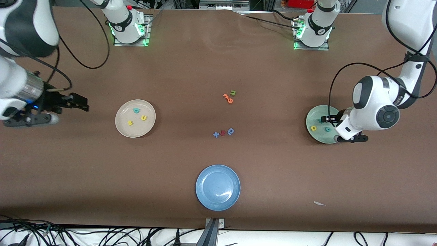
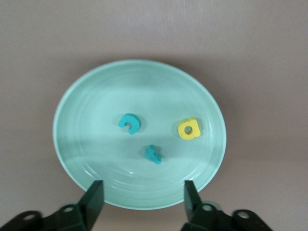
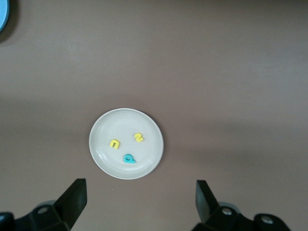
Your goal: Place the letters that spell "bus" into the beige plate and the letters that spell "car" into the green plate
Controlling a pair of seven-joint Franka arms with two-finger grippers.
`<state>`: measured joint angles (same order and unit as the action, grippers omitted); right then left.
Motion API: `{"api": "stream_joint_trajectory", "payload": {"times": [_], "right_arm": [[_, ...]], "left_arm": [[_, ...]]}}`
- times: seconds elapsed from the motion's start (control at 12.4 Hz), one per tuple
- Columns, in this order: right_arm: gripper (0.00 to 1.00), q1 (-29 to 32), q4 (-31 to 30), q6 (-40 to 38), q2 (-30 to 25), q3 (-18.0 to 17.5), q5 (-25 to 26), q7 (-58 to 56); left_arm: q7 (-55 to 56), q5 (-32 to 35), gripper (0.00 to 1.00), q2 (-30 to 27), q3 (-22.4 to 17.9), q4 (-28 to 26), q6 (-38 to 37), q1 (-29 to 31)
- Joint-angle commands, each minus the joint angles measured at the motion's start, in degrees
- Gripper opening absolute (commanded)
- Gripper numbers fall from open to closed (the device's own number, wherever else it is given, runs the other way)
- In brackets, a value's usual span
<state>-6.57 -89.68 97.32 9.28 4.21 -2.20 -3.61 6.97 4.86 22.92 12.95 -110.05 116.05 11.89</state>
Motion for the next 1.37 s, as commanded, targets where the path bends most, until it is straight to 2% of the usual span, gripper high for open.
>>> {"api": "stream_joint_trajectory", "payload": {"times": [0.0,0.16,0.4,0.57,0.73,0.89,0.97,1.13,1.29], "right_arm": [[1.00,4.0,-7.0,0.1,-7.1,-5.1,1.5,0.4],[1.00,4.1,-13.4,3.3,-11.3,-4.9,1.1,0.5],[1.00,3.2,-10.4,3.0,-12.0,-3.7,1.1,0.2],[1.00,3.3,-9.2,0.9,-12.1,-3.3,1.8,0.1],[1.00,3.3,-9.1,0.8,-12.1,-3.3,1.8,0.0],[1.00,3.3,-9.1,0.7,-12.0,-3.4,1.8,0.1],[1.00,3.3,-9.1,0.7,-11.8,-3.4,1.7,0.1],[1.00,3.1,-9.1,0.8,-11.6,-3.4,1.7,0.0],[1.00,3.2,-8.2,0.7,-11.0,-3.4,1.4,0.0]], "left_arm": [[-1.7,-0.9,1.00,-5.2,0.5,3.1,-4.1,0.8],[-1.6,-1.0,1.00,-6.2,0.6,9.4,-12.5,0.6],[-1.7,-1.1,1.00,-7.0,0.8,18.1,-20.1,0.6],[-2.7,-2.8,1.00,-9.3,0.5,18.6,-20.5,0.9],[-6.2,-7.7,0.99,-11.3,0.4,18.9,-20.2,3.3],[-7.7,-7.2,0.99,-12.7,-0.2,19.1,-19.6,2.7],[-7.7,-7.2,0.96,-12.8,-1.5,19.0,-19.0,1.0],[-7.4,-7.0,0.96,-13.8,-7.3,19.0,-18.6,-4.3],[-7.2,-7.1,0.99,-14.4,-7.5,18.9,-18.5,-4.6]]}}
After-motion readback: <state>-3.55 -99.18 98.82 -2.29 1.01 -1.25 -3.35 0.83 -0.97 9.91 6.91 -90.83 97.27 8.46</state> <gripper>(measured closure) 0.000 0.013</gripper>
